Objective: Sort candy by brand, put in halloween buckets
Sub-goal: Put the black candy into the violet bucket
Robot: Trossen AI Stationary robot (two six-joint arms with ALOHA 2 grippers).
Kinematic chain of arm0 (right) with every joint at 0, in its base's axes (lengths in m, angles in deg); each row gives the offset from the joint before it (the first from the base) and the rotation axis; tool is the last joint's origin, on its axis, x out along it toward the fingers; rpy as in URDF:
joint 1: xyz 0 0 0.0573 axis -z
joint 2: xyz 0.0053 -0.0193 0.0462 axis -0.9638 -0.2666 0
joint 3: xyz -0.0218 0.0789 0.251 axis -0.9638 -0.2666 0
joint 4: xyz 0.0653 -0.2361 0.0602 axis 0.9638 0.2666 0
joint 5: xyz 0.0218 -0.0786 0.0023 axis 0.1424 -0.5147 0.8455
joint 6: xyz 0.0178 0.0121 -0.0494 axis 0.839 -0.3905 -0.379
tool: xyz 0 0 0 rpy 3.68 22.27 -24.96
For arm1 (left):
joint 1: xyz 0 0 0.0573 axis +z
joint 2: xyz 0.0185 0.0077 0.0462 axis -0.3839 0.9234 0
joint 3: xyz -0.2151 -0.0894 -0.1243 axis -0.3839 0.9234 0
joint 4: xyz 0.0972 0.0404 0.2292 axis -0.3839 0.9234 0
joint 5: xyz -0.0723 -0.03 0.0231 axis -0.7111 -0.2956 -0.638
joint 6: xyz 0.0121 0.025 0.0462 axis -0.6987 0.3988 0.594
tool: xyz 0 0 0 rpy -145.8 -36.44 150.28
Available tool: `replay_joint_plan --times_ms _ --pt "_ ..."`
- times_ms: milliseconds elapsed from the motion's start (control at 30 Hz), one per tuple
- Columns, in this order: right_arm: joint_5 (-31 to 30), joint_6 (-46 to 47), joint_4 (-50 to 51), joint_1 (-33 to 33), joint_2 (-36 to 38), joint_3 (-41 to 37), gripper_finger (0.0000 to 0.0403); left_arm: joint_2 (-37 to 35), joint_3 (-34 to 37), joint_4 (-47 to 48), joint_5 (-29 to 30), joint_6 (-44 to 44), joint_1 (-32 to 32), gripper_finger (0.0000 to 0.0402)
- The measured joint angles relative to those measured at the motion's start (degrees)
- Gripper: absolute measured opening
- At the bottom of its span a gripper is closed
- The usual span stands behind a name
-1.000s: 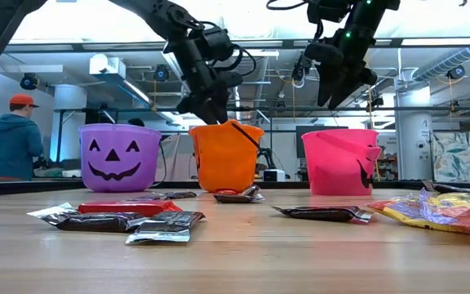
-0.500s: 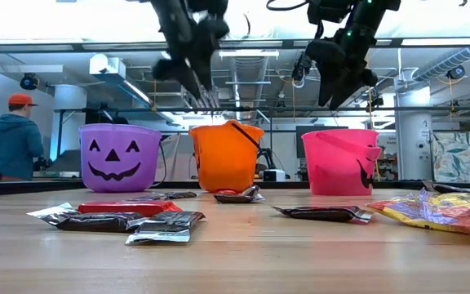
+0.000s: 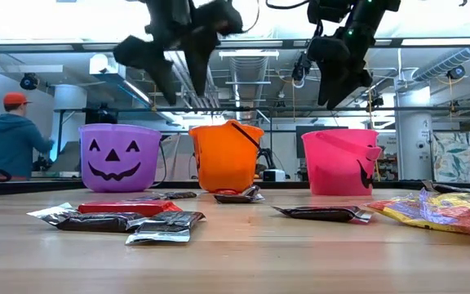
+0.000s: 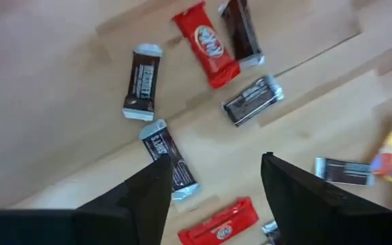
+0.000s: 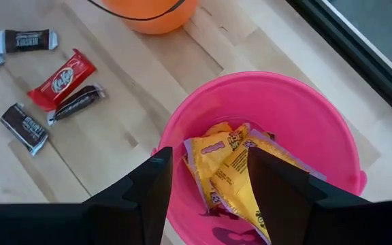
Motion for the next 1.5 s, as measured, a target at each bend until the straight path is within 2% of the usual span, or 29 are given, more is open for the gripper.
replay_joint_plan --times_ms 233,467,600,700,800,1067,1233,1433,1500 --pt "1.6 -0.4 0.0 0.0 0.0 0.0 0.0183 3.6 5.9 -0.8 -1.6 -3.9 -0.5 0.0226" --pt "2.7 -0.6 0.0 0.0 0.0 0.0 0.0183 1.2 18.2 -14.3 -2.3 -11.6 -3.4 0.0226" --pt "2.7 -1.2 0.0 0.0 0.0 0.0 0.0183 0.9 24.0 -18.6 -1.7 -12.2 -3.2 0.0219" --pt "2.7 -1.4 0.0 0.0 0.0 0.0 0.0183 0.9 26.3 -23.7 0.6 -11.0 -2.8 0.0213" --pt "2.7 -1.4 -0.1 0.0 0.0 0.0 0.0183 1.2 27.8 -27.0 0.1 -10.6 -2.2 0.0207" --pt "2.7 -0.9 -0.4 0.0 0.0 0.0 0.0183 3.2 29.3 -27.7 0.7 -9.0 -2.3 0.0195" --pt "2.6 -0.4 -0.4 0.0 0.0 0.0 0.0183 4.3 29.3 -27.7 0.8 -6.2 -2.3 0.0157" --pt "2.6 -0.3 -0.4 0.0 0.0 -0.2 0.0183 4.3 29.3 -27.9 1.0 -4.2 -2.6 0.0073" --pt "2.6 -0.3 -0.4 0.0 0.0 -0.2 0.0183 4.2 28.9 -28.2 1.0 -3.5 -2.7 0.0070"
